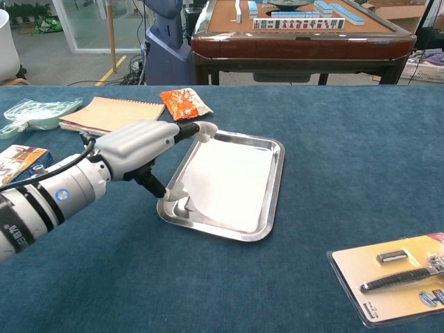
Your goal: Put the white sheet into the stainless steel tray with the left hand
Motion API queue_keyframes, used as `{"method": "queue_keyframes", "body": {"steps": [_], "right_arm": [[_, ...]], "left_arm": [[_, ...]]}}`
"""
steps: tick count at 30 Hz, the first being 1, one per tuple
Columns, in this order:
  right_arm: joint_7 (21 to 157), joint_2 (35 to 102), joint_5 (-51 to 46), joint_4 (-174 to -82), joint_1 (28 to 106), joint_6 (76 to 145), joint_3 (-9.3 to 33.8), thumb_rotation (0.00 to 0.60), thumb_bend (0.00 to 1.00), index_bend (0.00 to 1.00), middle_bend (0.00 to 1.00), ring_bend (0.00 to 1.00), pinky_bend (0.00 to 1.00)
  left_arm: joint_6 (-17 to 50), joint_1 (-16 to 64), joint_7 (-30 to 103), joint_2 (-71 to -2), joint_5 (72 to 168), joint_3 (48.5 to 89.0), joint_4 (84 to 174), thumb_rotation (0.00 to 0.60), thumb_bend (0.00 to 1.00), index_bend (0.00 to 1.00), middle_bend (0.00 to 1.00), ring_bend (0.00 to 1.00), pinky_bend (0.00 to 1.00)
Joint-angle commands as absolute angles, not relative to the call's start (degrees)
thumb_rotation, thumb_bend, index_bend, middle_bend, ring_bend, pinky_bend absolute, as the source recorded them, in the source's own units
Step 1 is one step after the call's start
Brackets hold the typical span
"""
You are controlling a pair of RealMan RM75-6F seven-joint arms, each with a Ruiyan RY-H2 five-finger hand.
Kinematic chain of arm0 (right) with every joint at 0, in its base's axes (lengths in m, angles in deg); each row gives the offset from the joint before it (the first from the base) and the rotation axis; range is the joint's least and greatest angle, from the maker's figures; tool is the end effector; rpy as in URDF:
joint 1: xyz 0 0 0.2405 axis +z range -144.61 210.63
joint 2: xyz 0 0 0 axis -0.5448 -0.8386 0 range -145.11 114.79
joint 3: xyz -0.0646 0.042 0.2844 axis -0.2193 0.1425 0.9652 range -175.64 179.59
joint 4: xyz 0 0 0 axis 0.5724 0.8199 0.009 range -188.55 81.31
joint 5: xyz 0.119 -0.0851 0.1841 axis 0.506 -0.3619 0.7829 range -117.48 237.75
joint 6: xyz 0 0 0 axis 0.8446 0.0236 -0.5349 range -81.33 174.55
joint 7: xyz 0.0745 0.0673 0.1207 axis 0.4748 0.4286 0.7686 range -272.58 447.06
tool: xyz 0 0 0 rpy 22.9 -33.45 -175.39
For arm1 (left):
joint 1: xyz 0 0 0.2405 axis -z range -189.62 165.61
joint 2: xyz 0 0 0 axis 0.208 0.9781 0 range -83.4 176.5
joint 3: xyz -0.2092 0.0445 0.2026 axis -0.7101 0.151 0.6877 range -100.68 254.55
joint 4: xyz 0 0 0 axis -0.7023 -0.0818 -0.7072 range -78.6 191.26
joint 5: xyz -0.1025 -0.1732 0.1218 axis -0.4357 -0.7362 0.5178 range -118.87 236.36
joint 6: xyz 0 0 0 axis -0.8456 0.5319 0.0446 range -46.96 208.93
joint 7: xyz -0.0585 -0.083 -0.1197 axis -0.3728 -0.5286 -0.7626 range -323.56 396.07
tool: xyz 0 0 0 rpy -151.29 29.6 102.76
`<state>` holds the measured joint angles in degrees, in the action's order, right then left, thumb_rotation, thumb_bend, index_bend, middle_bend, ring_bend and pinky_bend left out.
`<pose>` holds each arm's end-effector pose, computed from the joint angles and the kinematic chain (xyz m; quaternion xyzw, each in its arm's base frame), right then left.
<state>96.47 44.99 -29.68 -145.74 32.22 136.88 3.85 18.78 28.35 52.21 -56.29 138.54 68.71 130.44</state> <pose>-0.3647 -0.1595 0.1844 0.5644 -0.4055 0.4206 0.5832 -0.1395 0.3504 -0.1097 -0.7538 -0.3125 -0.4428 0.3715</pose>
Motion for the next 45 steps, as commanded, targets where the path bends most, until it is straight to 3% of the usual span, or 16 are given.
{"method": "queue_keyframes", "body": {"steps": [1, 9, 21, 31, 45], "right_arm": [[96.51, 45.05, -29.76, -145.70, 32.33, 136.80, 3.89, 0.600, 0.18, 0.12, 0.23, 0.08, 0.11], [96.77, 44.98, -29.86, -145.50, 32.29, 136.97, 3.90, 0.600, 0.18, 0.12, 0.23, 0.08, 0.11], [95.30, 44.14, -29.53, -146.33, 32.97, 135.78, 4.12, 0.600, 0.18, 0.12, 0.23, 0.08, 0.11], [94.20, 43.84, -30.50, -146.90, 34.76, 133.87, 4.25, 0.600, 0.18, 0.12, 0.23, 0.08, 0.11], [93.50, 45.04, -30.12, -146.85, 37.35, 130.38, 4.47, 0.600, 0.19, 0.12, 0.23, 0.08, 0.11]], "left_arm": [[20.20, 27.51, 57.79, -54.07, 134.61, 68.42, 135.27, 0.600, 0.17, 0.00, 0.10, 0.10, 0.17], [17.58, 25.43, 60.16, -49.74, 133.01, 68.38, 141.48, 0.600, 0.17, 0.00, 0.08, 0.08, 0.16], [8.70, 18.18, 54.74, -36.15, 133.07, 67.36, 151.93, 0.600, 0.17, 0.00, 0.08, 0.08, 0.16], [-1.57, 7.64, 51.70, -27.48, 134.87, 72.16, 154.29, 0.600, 0.17, 0.05, 0.08, 0.09, 0.16], [-12.43, -2.59, 53.52, -24.21, 139.77, 76.67, 156.90, 0.600, 0.17, 0.10, 0.08, 0.09, 0.16]]}}
